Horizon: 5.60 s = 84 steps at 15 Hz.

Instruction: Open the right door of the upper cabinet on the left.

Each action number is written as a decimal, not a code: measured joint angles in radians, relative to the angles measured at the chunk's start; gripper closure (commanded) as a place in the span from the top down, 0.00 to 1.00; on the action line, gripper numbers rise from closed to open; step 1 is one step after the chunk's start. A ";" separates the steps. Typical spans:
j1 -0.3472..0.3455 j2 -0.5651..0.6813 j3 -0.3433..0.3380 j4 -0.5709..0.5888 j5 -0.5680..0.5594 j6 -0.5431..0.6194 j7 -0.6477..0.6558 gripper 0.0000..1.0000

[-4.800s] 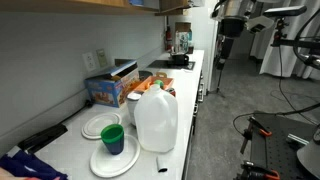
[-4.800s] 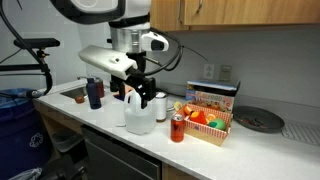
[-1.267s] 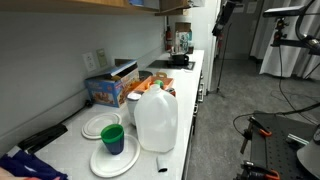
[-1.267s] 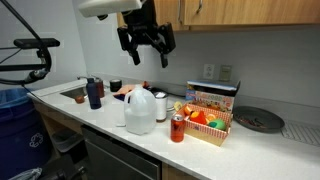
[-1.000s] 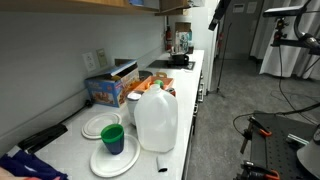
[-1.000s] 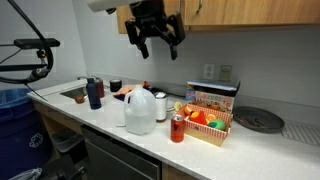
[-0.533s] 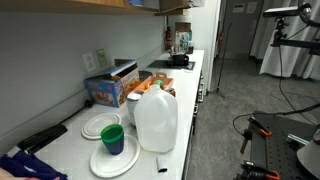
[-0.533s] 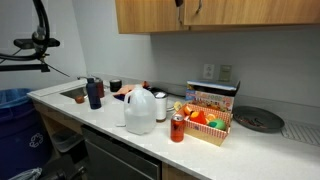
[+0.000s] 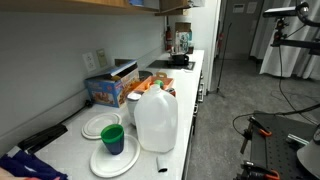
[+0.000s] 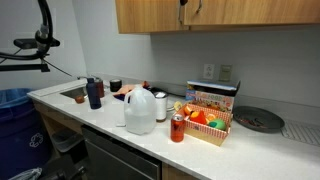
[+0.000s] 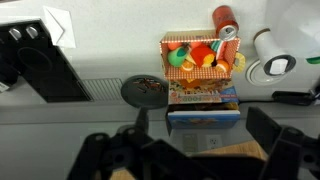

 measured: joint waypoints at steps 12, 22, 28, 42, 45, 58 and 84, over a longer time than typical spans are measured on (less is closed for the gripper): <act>0.036 0.115 -0.014 0.095 0.244 0.013 -0.004 1.00; 0.054 0.311 -0.130 0.359 0.555 -0.316 -0.256 1.00; 0.005 0.399 -0.123 0.452 0.617 -0.382 -0.453 1.00; -0.038 0.427 -0.032 0.485 0.624 -0.288 -0.548 0.12; -0.040 0.424 -0.026 0.486 0.632 -0.313 -0.548 0.00; -0.145 0.426 -0.036 0.556 0.515 -0.465 -0.531 0.02; -0.302 0.553 -0.120 0.729 0.340 -0.504 -0.617 0.93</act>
